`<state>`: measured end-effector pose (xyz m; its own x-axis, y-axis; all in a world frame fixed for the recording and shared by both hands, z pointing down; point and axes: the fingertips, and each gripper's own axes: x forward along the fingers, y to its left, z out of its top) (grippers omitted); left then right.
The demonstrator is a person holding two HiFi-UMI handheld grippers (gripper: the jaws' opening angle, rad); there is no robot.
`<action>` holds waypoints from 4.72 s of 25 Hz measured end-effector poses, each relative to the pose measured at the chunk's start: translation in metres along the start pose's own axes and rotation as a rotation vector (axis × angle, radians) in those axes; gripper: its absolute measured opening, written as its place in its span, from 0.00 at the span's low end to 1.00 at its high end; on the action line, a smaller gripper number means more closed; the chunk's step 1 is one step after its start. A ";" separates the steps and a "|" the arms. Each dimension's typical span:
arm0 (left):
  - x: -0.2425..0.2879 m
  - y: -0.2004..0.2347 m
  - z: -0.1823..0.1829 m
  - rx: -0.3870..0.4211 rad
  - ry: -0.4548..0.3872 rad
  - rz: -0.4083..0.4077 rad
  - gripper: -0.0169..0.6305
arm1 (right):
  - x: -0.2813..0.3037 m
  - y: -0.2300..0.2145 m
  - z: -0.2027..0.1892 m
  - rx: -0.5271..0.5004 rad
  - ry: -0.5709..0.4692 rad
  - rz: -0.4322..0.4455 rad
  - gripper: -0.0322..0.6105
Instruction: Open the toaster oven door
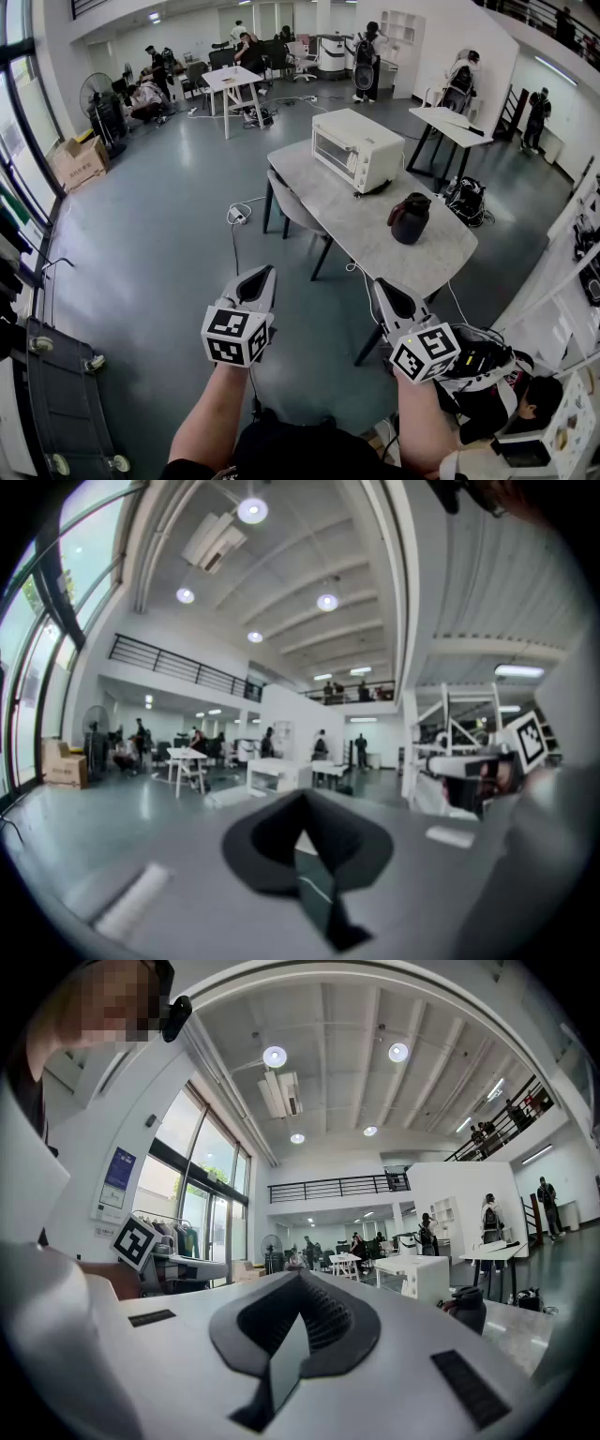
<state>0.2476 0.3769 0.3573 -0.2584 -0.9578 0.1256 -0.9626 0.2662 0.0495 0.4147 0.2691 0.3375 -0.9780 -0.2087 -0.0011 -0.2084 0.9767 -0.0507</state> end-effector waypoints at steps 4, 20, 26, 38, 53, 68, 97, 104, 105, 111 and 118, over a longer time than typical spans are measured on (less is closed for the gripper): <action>-0.003 -0.008 0.002 -0.003 -0.005 -0.011 0.04 | -0.010 -0.002 -0.001 0.012 -0.009 -0.010 0.04; -0.005 -0.048 -0.026 -0.037 0.049 -0.026 0.04 | -0.055 -0.019 -0.008 0.074 0.011 0.042 0.04; 0.006 -0.041 -0.042 -0.073 0.081 -0.018 0.04 | -0.037 -0.020 -0.024 0.098 0.053 0.077 0.04; 0.095 0.030 -0.042 -0.102 0.091 -0.055 0.04 | 0.061 -0.059 -0.041 0.111 0.107 0.042 0.04; 0.177 0.141 -0.040 -0.096 0.119 -0.100 0.04 | 0.210 -0.067 -0.076 0.132 0.211 0.057 0.04; 0.233 0.224 -0.049 -0.129 0.161 -0.007 0.04 | 0.320 -0.088 -0.111 0.176 0.278 0.164 0.04; 0.585 0.291 0.021 -0.035 0.192 -0.203 0.04 | 0.548 -0.332 -0.094 0.149 0.287 0.052 0.04; 0.621 0.316 0.029 -0.008 0.193 -0.298 0.04 | 0.578 -0.356 -0.087 0.166 0.254 -0.085 0.04; 0.626 0.317 0.029 -0.006 0.196 -0.312 0.04 | 0.580 -0.357 -0.086 0.164 0.249 -0.098 0.04; 0.665 0.302 0.027 0.007 0.211 -0.382 0.04 | 0.577 -0.385 -0.088 0.132 0.263 -0.171 0.04; 0.710 0.274 0.028 0.027 0.229 -0.416 0.04 | 0.556 -0.431 -0.088 0.116 0.277 -0.225 0.08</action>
<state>-0.2024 -0.2336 0.4322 0.1709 -0.9331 0.3164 -0.9832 -0.1405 0.1167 -0.0402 -0.2639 0.4468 -0.8773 -0.3805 0.2926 -0.4312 0.8926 -0.1321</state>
